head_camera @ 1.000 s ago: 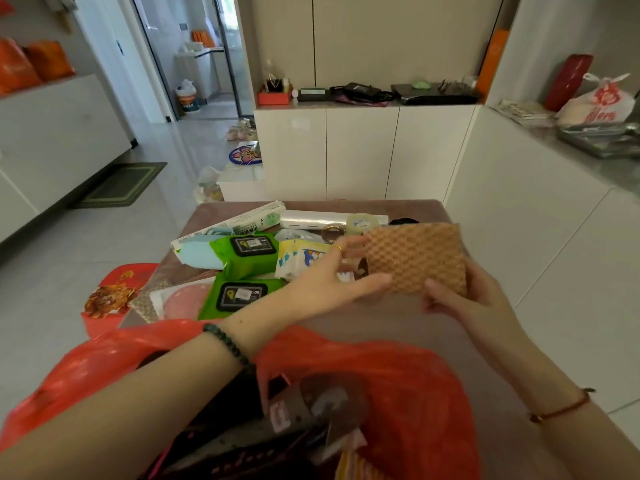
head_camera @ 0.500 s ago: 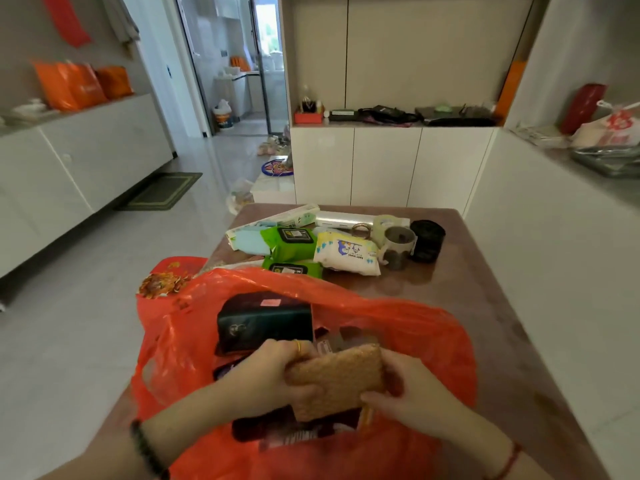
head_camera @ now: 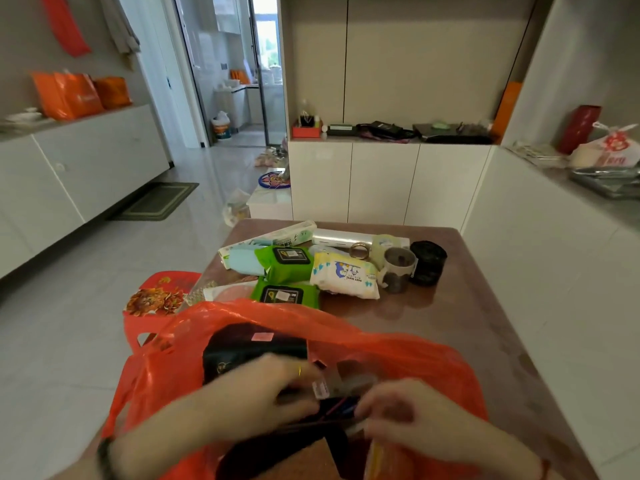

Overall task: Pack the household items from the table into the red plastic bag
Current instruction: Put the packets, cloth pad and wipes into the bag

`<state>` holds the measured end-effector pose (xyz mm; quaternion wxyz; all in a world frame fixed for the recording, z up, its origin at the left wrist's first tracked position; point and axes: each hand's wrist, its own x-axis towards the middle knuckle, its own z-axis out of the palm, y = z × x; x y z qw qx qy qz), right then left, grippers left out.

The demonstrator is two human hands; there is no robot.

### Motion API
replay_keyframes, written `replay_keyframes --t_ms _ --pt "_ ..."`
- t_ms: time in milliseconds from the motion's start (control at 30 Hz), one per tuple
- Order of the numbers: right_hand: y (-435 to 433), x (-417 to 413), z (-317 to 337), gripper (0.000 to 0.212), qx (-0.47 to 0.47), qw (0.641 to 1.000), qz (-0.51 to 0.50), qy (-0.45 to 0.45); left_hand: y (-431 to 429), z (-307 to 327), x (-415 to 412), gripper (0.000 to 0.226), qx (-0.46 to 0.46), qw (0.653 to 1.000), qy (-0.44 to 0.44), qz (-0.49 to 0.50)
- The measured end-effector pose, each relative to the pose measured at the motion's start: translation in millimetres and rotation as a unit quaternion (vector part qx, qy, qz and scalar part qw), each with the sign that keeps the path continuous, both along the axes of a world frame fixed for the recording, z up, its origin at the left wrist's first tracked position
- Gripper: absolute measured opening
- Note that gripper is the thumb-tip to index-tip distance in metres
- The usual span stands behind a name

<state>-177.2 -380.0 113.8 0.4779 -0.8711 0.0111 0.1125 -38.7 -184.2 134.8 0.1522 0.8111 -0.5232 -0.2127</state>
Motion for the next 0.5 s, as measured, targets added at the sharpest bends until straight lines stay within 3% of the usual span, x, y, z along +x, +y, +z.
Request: replay_keyframes --t_ms 33,100,200,267,333,433,500 --pt "-9 13 3 0.008 0.008 0.999 -0.031 -0.028 -7 5 14 0.039 -0.05 0.999 -0.014 -0.001" --pt "-27 50 9 0.013 0.034 0.986 -0.12 -0.113 -26 12 44 0.058 -0.078 0.986 -0.146 -0.005" --pt "-38 115 8 0.023 0.024 0.971 -0.184 -0.152 -44 1 83 0.08 0.083 0.953 -0.293 0.009" --pt "-41 162 -5 0.039 -0.016 0.979 -0.163 -0.122 -45 -15 99 0.061 0.132 0.951 -0.28 -0.002" --pt "-41 209 -29 0.062 -0.118 0.982 -0.114 -0.092 -41 -28 111 0.056 0.108 0.965 -0.24 0.001" --pt "-32 267 -70 0.09 -0.269 0.962 -0.016 -0.048 -34 -40 119 0.062 0.066 0.97 -0.233 -0.007" --pt "-25 294 -93 0.098 -0.352 0.935 0.038 -0.011 -29 -45 122 0.054 0.039 0.976 -0.215 0.006"
